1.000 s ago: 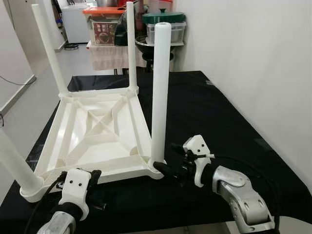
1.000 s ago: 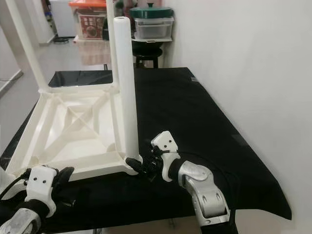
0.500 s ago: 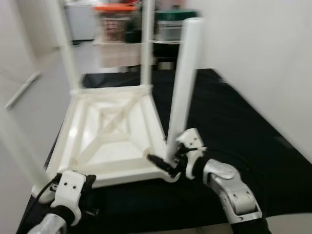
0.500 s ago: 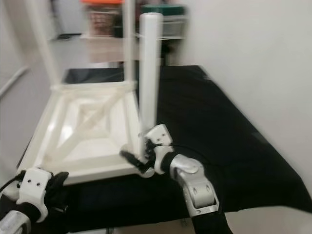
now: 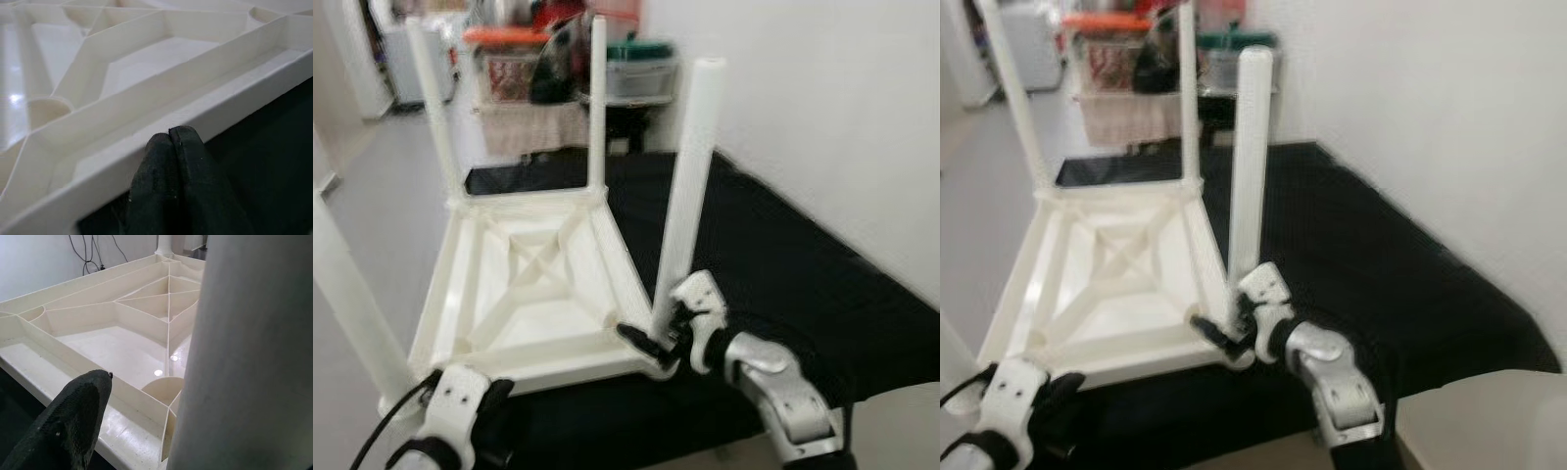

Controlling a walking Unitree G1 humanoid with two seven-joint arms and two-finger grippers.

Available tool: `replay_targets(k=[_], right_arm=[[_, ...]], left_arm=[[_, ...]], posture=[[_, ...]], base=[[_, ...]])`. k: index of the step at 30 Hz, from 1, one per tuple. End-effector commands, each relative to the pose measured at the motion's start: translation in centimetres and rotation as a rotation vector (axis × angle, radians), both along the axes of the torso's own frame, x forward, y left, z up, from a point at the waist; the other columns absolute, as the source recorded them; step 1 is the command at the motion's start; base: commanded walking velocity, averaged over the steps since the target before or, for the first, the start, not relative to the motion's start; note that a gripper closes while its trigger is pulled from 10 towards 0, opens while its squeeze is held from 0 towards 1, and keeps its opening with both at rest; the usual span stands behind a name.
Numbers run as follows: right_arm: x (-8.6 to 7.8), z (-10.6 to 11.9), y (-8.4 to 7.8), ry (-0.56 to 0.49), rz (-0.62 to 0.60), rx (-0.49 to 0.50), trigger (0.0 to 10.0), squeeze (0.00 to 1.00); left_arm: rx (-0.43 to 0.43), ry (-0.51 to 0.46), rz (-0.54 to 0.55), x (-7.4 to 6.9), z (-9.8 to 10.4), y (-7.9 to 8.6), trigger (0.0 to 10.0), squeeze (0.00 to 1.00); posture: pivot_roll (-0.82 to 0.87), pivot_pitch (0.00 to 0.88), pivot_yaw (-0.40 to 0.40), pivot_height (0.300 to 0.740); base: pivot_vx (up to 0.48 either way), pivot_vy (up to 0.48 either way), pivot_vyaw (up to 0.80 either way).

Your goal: Building children table

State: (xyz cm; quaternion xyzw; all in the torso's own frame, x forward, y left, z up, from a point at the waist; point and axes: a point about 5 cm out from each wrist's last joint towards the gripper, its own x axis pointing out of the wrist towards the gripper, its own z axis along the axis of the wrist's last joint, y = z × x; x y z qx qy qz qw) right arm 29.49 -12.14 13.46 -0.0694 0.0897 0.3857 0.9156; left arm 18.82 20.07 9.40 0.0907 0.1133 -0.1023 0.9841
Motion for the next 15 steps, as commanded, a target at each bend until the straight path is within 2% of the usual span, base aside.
replay_targets(k=[1,2,3,4,9,13,15], right_arm=[[0.1,0.0,0.6,-0.009,0.024,-0.018,10.0,0.0],[0.1,-0.1,0.6,-0.008,0.02,-0.02,10.0,0.0],[0.3,-0.2,0.5,-0.004,0.003,-0.029,10.0,0.0],[0.4,-0.3,0.4,0.001,-0.016,-0.035,10.0,0.0],[0.9,-0.5,0.0,0.002,-0.061,-0.055,10.0,0.0],[1.6,-0.7,-0.5,0.007,-0.145,-0.074,10.0,0.0],[1.6,-0.7,-0.5,0.007,-0.145,-0.074,10.0,0.0]], left_arm=[[-0.004,0.005,0.016,-0.1,-0.2,-0.1,10.0,0.0],[-0.007,0.006,0.034,-0.2,-0.3,0.1,10.0,0.0],[-0.026,0.008,0.065,-0.4,-0.6,0.3,10.0,0.47],[-0.036,0.012,0.089,-0.6,-0.8,0.6,10.0,1.0],[-0.048,0.019,0.123,-1.0,-1.1,1.4,10.0,1.0],[-0.012,0.037,0.167,-1.8,-1.9,2.7,10.0,1.0],[-0.012,0.037,0.167,-1.8,-1.9,2.7,10.0,1.0]], posture=[[0.08,0.0,-0.025,0.74],[0.08,0.0,-0.025,0.74],[0.09,0.0,-0.025,0.74],[0.09,0.0,-0.026,0.74],[0.09,0.0,-0.026,0.74],[0.09,0.0,-0.022,0.74],[0.09,0.0,-0.022,0.74]], base=[[0.0,0.0,0.0],[0.0,0.0,0.0],[0.0,0.0,0.0],[0.0,0.0,0.0],[0.0,0.0,0.0],[0.0,0.0,0.0],[0.0,0.0,0.0]])
